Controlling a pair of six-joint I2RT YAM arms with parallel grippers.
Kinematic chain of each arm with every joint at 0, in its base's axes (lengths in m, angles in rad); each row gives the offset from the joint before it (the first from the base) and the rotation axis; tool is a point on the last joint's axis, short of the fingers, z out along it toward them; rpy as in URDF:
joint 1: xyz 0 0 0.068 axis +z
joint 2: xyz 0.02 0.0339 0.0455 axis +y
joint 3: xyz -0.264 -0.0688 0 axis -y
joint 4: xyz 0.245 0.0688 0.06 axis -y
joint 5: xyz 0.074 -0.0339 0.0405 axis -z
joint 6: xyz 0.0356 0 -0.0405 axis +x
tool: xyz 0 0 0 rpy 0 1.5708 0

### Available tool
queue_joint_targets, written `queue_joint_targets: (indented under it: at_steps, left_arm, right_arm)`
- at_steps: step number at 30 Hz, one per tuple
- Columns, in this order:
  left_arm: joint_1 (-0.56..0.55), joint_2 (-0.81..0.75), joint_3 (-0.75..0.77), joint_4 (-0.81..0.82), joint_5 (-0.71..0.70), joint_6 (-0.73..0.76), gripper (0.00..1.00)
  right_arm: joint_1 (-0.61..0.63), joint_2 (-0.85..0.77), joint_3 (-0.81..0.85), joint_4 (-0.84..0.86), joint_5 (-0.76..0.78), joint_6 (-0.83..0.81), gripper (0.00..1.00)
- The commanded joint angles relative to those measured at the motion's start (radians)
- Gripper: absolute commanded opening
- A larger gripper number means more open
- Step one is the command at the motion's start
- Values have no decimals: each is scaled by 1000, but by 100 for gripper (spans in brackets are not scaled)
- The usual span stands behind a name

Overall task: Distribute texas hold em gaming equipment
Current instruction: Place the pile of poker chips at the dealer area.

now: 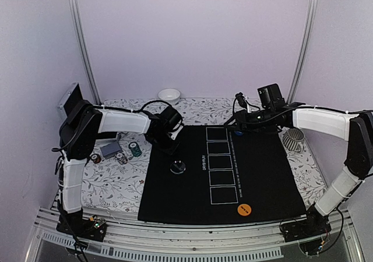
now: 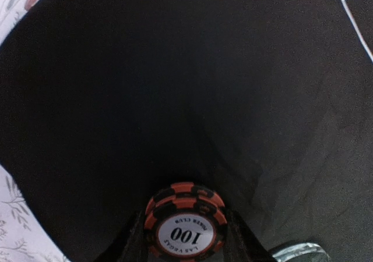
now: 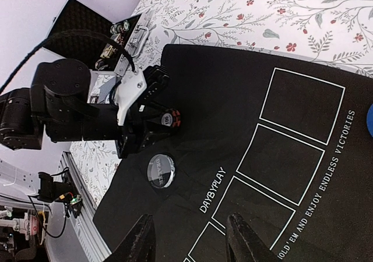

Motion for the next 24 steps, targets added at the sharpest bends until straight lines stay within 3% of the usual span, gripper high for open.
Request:
queue_joint_targets:
  at_steps: [1, 5, 10, 13, 19, 24]
  left_arm:
    - [5, 50, 71, -65, 4, -50, 0]
    - [7, 67, 87, -89, 41, -61, 5]
    - [7, 33, 84, -100, 50, -69, 48]
    - [7, 14, 101, -114, 31, -75, 67]
    - [4, -88, 123, -70, -3, -105, 82]
    - [8, -376, -57, 115, 21, -140, 89]
  right_arm:
    - [2, -42, 8, -31, 59, -34, 44]
    - [2, -51, 9, -37, 68, -37, 44]
    - [2, -56, 10, -39, 72, -40, 45]
    - [2, -54, 13, -39, 68, -41, 47]
    - [2, -63, 13, -39, 62, -42, 49]
    - [2, -78, 8, -41, 67, -49, 53]
